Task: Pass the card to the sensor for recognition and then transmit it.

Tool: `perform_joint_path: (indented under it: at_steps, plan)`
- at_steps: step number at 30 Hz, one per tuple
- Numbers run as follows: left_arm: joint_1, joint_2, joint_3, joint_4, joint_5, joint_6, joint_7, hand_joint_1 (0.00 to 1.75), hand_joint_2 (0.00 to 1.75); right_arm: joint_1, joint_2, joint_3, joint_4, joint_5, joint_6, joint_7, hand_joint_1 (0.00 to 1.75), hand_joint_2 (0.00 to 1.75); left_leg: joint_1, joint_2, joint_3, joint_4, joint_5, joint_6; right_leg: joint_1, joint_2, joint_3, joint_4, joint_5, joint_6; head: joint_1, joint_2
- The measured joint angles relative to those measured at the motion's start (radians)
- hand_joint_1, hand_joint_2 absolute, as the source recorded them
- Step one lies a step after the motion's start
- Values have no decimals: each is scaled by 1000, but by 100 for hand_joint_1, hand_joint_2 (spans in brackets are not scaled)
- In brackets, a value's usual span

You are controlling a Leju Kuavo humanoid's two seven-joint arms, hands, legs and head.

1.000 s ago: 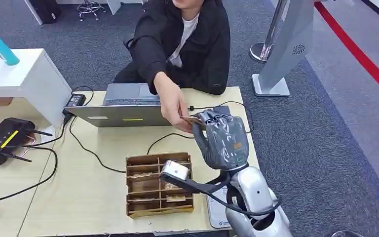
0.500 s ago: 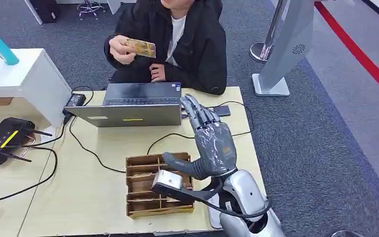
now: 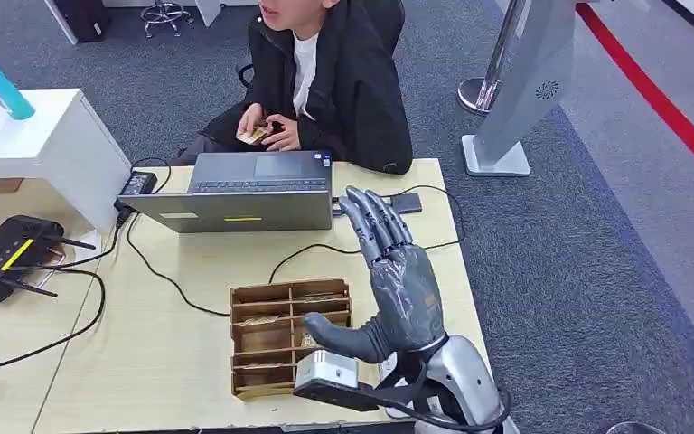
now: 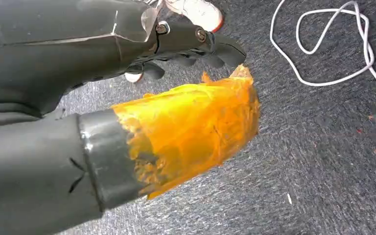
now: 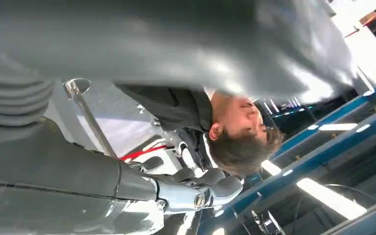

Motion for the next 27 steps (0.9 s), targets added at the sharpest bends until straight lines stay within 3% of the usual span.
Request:
perform_joint_path:
  at_steps: [12,13,27]
  plan:
    - [2,-2,2,0,0,0,-8,0,0,100,-17,-7,-55,-71,-9,-75,0,0,0,0,0,0,0,0,0,0,0,0,0,0,0,0]
    - [2,-2,3,0,0,0,-9,0,0,107,-18,-9,-56,-76,-9,-82,0,175,0,0,0,0,0,0,0,0,0,0,0,0,0,0]
    - [2,-2,14,0,0,0,-12,0,0,149,-20,-21,-58,-87,26,-120,0,175,0,0,0,0,0,0,0,0,0,0,0,0,0,0]
